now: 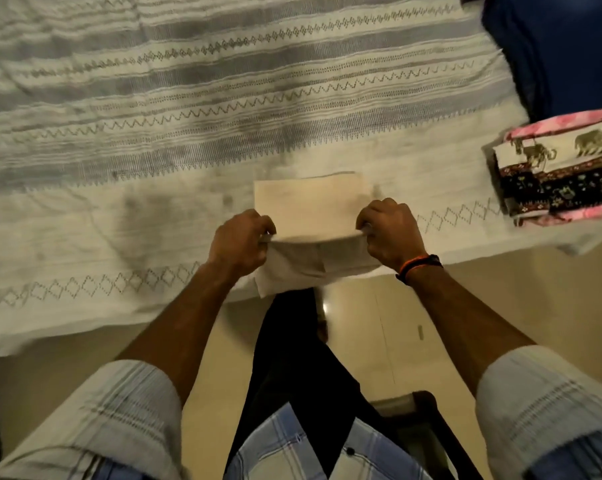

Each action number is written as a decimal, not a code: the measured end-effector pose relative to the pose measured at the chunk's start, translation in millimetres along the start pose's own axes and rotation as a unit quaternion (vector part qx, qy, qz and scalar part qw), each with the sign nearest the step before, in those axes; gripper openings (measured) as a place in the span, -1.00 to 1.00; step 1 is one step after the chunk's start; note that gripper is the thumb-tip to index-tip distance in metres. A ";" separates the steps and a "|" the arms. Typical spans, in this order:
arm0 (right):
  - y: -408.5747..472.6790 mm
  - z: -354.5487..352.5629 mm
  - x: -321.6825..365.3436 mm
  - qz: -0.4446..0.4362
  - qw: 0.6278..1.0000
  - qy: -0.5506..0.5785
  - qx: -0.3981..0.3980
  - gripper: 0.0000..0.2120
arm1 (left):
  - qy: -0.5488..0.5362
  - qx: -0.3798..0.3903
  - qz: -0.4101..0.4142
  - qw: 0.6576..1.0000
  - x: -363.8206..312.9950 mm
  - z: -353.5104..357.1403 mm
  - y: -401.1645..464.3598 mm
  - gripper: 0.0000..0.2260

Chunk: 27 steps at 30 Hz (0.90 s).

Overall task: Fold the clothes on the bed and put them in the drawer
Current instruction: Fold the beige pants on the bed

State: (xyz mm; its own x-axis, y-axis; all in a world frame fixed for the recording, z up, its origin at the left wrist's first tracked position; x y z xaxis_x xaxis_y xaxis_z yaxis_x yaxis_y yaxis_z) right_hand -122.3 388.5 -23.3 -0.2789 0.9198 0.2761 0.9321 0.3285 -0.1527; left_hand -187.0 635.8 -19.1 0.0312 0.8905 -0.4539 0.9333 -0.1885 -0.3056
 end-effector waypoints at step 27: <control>-0.7 113.3 22.7 0.014 0.977 -0.153 0.145 0.18 | 0.094 0.122 -0.048 0.987 9.0 117.4 26.1 0.43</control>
State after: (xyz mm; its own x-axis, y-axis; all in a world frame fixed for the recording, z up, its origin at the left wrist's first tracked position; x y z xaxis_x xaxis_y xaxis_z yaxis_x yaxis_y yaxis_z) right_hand -155.5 433.4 -124.5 -0.3522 0.9357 -0.0215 0.8477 0.3092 -0.4310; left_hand -204.4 590.3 -129.5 0.0344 0.9658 -0.2568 0.8218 -0.1736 -0.5426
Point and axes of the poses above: each hand's wrist, its own y-axis towards the middle knuckle, its own z-axis out of the palm, x = y × z, the point moved 5 cm from there along y, towards the middle knuckle, and after that the axes turned 11 degrees about z, right-handed, at the moved point
